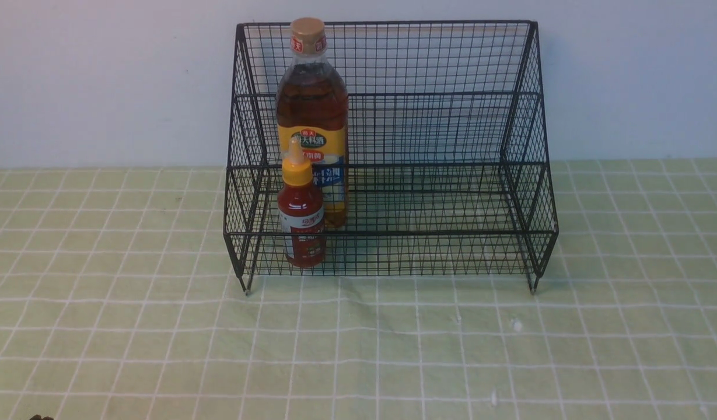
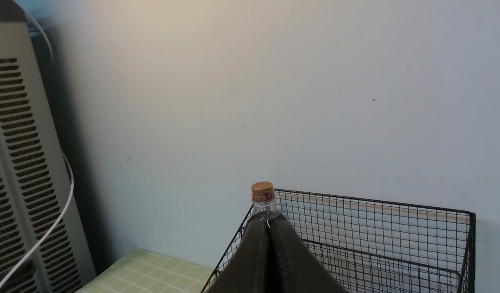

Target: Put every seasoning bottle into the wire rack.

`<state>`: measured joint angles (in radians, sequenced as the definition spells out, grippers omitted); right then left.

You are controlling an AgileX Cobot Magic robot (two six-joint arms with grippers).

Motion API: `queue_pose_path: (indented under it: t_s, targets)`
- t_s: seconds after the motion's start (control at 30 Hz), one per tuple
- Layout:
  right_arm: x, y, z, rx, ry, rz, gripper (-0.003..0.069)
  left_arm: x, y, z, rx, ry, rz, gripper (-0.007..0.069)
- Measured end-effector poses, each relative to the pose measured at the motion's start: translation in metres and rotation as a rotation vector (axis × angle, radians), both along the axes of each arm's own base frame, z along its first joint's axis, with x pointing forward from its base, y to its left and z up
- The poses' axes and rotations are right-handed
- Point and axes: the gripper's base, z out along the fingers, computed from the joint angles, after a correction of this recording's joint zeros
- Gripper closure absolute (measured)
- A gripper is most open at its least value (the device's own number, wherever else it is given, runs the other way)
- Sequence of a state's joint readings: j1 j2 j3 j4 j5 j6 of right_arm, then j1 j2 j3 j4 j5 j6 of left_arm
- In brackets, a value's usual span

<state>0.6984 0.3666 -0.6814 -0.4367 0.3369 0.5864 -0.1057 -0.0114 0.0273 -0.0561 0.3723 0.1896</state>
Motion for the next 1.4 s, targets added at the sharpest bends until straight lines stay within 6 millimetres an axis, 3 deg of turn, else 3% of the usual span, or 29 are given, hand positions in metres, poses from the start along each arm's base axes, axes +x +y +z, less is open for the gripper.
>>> queue_pose_path:
  t_s: [1.13,1.3,1.4]
  targets:
    - [-0.0002,0.0001,0.0004,0.003,-0.003,0.002,0.0673,0.0,0.0,0.0,-0.001,0.0,0.0,0.0631]
    - [-0.0022,0.003,0.0038,0.028,-0.069,0.037,0.0673,0.0,0.0,0.0,-0.001,0.0,0.0,0.0631]
    - [-0.0047,0.009,0.0035,0.024,-0.202,0.083,0.0673,0.0,0.0,0.0,-0.001,0.0,0.0,0.0631]
